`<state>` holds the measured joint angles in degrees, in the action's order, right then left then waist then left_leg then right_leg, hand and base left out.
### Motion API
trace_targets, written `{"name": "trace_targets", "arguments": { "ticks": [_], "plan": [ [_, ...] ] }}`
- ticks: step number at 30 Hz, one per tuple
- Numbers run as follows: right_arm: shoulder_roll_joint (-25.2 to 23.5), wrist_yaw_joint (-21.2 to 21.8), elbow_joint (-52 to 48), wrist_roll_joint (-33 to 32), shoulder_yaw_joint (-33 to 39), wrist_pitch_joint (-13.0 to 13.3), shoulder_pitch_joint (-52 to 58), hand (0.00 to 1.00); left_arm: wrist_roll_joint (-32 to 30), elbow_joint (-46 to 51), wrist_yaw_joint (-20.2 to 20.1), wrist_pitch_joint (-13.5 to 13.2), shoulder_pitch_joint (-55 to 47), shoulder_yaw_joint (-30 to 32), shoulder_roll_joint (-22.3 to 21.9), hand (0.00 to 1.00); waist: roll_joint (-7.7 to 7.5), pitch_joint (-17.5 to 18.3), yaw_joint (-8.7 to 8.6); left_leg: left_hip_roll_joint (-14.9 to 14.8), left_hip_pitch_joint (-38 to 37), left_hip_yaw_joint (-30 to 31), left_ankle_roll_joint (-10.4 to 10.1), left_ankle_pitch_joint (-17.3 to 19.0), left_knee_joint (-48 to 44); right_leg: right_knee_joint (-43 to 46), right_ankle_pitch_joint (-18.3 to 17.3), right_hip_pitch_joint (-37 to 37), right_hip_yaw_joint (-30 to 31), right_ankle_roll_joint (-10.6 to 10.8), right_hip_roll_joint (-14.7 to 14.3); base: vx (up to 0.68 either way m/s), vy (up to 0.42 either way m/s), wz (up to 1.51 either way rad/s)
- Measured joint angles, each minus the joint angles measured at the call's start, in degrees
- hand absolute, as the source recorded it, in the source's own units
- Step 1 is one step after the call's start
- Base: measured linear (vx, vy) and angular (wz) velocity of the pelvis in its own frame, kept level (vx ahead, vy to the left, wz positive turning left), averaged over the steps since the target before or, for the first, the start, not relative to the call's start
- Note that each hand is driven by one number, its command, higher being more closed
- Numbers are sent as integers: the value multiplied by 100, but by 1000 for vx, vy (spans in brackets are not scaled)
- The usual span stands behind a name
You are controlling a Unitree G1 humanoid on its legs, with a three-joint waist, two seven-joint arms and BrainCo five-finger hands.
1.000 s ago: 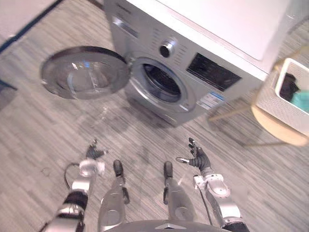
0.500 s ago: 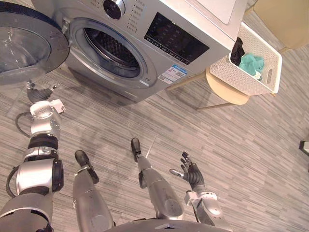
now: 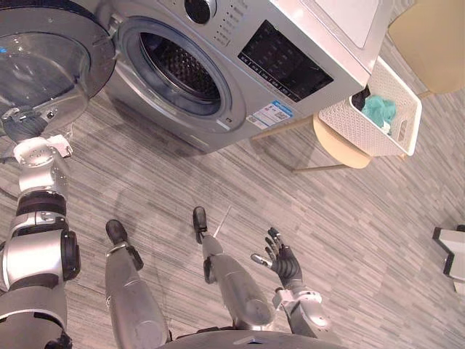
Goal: Pick up the laundry basket with both hands and put the clothes into the washing machine.
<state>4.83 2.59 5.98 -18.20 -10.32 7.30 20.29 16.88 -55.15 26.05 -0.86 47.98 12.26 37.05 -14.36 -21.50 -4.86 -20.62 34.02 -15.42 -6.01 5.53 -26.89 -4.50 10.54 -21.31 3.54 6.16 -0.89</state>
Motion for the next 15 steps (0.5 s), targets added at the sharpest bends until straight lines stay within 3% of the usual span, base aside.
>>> {"name": "trace_targets", "arguments": {
  "ticks": [3,7,10,11,13,15],
  "plan": [
    [-2,0,40,5,-26,0,-7,0,-140,233,16,-92,-286,13,-197,0,18,-13,4,117,-113,96,10,-59,108,0,-39,137,-106,-31,57,35,-28,26],
    [8,-23,886,240,37,-16,-436,0,-145,990,57,-219,-1672,14,-1221,0,97,-17,133,479,-831,33,36,-266,674,192,-300,537,-184,-29,297,53,-20,30],
    [27,-210,1985,755,542,-149,-1223,0,86,1682,-86,-414,-2924,-359,-2383,0,474,12,237,797,-1197,157,120,-471,1102,464,-570,759,-456,22,532,25,19,51],
    [33,-238,2221,794,709,-159,-1373,0,106,1750,-143,-435,-3182,-518,-2555,0,559,47,285,866,-1272,176,130,-515,1207,555,-642,773,-507,35,584,23,60,66],
    [138,-451,2944,974,1325,-269,-1722,0,102,1800,-560,-461,-4081,-962,-2991,0,917,230,384,1149,-1594,382,196,-709,1634,824,-912,962,-772,110,789,25,62,73],
    [222,-497,3465,1039,1673,-341,-1747,0,86,1697,-865,-465,-4617,-1109,-3074,0,1116,389,521,1322,-1906,516,221,-836,1969,967,-1091,1181,-939,154,909,46,40,67]
  ]
}}
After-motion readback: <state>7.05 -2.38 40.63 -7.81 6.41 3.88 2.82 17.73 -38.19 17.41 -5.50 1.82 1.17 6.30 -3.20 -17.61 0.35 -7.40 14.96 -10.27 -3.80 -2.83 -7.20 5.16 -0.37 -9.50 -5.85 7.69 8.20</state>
